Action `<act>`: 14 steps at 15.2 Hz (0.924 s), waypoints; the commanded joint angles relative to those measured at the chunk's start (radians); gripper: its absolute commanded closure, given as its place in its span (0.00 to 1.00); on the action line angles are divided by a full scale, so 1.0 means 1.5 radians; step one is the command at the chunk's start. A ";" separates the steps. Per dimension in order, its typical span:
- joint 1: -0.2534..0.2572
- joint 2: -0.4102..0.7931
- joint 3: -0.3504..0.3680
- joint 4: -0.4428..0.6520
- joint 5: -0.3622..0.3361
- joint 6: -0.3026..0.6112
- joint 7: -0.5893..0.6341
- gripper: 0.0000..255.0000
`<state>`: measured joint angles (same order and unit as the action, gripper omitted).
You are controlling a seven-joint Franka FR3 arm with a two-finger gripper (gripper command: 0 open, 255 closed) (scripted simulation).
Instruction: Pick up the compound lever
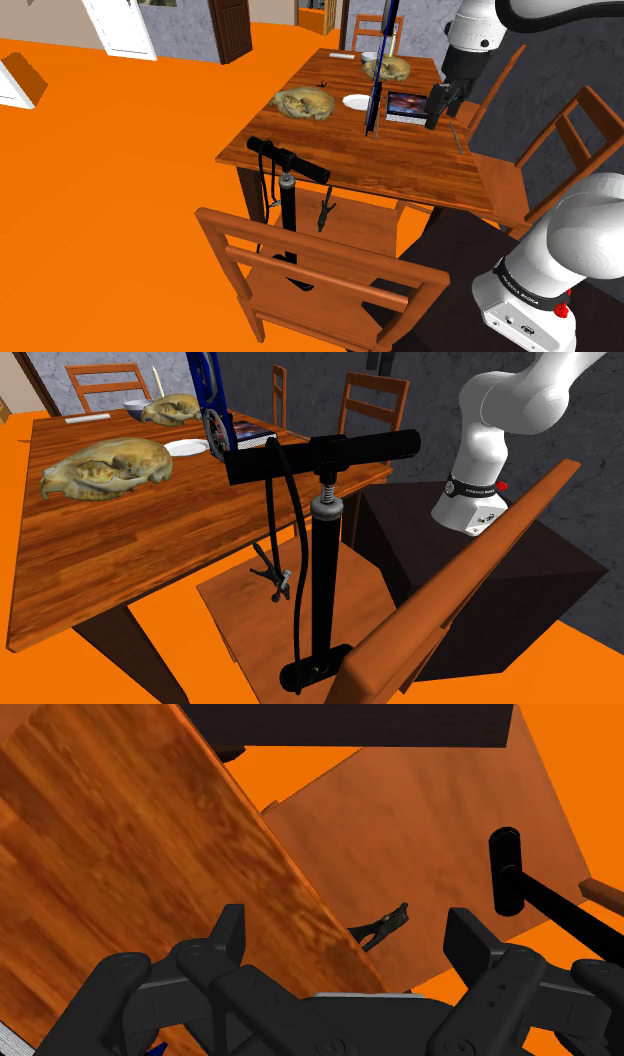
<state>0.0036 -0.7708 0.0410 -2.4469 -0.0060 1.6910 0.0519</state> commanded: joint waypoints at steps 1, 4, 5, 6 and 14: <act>0.000 0.000 0.000 0.000 0.000 0.000 0.000 0.00; -0.005 0.017 0.035 -0.047 0.017 0.071 0.068 0.00; -0.006 0.026 0.047 -0.061 0.022 0.096 0.091 0.00; -0.008 0.037 0.059 -0.073 0.027 0.121 0.114 0.00; -0.034 0.178 0.162 -0.124 0.043 0.328 0.307 0.00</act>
<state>-0.0454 -0.5370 0.2558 -2.6268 0.0541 2.1388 0.4623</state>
